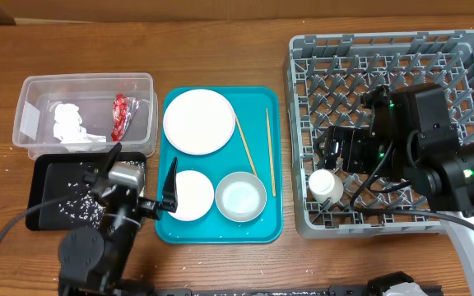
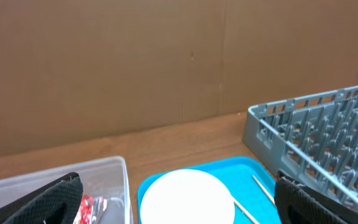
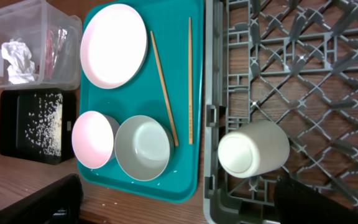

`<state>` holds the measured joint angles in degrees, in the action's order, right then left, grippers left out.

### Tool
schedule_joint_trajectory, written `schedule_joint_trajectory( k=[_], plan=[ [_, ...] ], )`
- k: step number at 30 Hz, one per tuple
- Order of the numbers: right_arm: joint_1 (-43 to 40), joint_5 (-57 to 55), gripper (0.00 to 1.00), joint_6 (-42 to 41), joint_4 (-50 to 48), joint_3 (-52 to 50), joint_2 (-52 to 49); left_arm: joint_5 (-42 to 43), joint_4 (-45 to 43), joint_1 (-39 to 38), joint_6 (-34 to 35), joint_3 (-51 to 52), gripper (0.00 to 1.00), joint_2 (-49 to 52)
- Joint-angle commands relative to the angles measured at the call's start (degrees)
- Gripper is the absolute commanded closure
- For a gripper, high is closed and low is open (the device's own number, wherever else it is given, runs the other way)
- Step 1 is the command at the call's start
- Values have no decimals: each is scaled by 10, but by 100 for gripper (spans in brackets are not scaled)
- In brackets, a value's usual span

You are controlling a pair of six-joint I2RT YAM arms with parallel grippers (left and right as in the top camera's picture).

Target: Sort waste into correct bins and load items into the dishwasher

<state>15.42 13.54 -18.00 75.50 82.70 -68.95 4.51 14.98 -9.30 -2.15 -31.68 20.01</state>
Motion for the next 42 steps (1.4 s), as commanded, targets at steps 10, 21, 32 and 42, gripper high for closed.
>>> schedule_joint_trajectory(
  k=[10, 21, 32, 42],
  plan=[
    [0, 0, 0, 0, -4, 1, 4, -7, -89, 11, -15, 148, 0, -141],
    [0, 0, 0, 0, -4, 1, 4, -20, -195, 11, -15, 260, 0, -198],
    [0, 0, 0, 0, -4, 1, 4, -19, -247, 11, 11, 314, 0, -198],
    [0, 1, 0, 0, -4, 1, 4, -26, -106, 11, 10, 314, 0, -192]
  ],
)
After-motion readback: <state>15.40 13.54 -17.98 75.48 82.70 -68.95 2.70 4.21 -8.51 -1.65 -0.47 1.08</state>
